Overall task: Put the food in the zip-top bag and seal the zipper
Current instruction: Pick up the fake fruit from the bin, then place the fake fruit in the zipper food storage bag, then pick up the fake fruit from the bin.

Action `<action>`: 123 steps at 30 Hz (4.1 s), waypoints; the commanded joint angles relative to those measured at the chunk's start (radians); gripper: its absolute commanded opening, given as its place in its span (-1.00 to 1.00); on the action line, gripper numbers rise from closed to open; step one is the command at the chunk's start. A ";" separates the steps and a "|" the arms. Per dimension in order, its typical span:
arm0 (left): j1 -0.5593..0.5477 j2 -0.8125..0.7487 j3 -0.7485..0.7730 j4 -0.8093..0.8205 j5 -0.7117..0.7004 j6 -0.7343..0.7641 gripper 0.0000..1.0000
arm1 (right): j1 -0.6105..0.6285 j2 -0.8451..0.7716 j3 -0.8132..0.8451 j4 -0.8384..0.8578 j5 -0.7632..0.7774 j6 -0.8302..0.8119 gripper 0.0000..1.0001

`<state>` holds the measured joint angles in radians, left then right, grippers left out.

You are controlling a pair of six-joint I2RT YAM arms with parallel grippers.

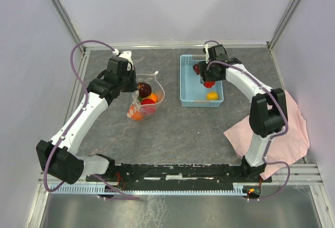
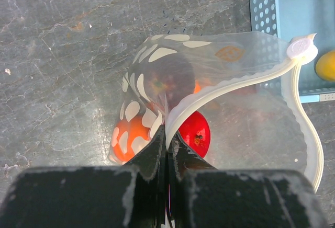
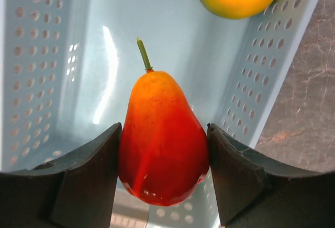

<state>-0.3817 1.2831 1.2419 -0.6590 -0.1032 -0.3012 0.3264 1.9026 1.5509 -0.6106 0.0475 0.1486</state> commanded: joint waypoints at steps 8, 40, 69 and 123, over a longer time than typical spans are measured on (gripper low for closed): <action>0.006 -0.025 0.002 0.018 -0.015 0.030 -0.95 | 0.090 -0.336 -0.181 0.092 -0.091 0.143 -0.05; 0.010 -0.013 0.002 0.019 0.018 0.027 -0.95 | 0.531 -0.434 -0.441 1.000 -0.159 0.450 -0.02; 0.012 -0.020 0.001 0.022 0.031 0.025 -0.95 | 0.563 -0.292 -0.305 0.750 -0.123 0.369 0.64; 0.012 -0.021 -0.001 0.021 0.028 0.028 -0.95 | 0.119 -0.147 -0.032 -0.154 0.191 0.110 0.83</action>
<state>-0.3752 1.2831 1.2369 -0.6590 -0.0761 -0.3012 0.4744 1.7138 1.4479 -0.7506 0.2073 0.2390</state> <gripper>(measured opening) 0.040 0.920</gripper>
